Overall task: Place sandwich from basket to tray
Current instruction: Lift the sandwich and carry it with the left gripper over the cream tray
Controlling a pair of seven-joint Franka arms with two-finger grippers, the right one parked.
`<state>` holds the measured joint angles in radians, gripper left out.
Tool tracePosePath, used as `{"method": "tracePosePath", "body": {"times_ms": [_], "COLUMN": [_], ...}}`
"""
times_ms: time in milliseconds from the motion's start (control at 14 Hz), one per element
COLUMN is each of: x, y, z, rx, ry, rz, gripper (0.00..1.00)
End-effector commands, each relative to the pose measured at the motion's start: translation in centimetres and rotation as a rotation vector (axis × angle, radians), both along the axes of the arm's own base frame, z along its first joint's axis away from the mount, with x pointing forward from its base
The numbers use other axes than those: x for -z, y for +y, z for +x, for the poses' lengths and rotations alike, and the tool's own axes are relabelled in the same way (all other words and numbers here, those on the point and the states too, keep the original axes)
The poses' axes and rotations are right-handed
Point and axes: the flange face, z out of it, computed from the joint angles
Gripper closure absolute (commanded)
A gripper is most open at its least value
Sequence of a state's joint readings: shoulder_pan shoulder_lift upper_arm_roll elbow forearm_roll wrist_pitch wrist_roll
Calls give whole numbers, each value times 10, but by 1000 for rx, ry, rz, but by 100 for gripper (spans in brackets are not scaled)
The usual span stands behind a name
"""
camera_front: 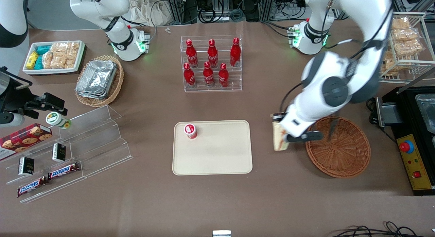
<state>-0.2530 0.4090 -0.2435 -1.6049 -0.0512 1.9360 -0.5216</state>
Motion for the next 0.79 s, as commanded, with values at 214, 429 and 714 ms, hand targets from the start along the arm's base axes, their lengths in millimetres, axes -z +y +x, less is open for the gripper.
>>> {"method": "tracePosePath", "body": {"times_ms": [214, 429, 714], "x": [102, 133, 153], "y": [-105, -124, -125], "z": [15, 7, 4], "rx": [-2, -47, -25], "ry": [-52, -121, -125], "rz": [73, 83, 91], "gripper": [100, 100, 0]}}
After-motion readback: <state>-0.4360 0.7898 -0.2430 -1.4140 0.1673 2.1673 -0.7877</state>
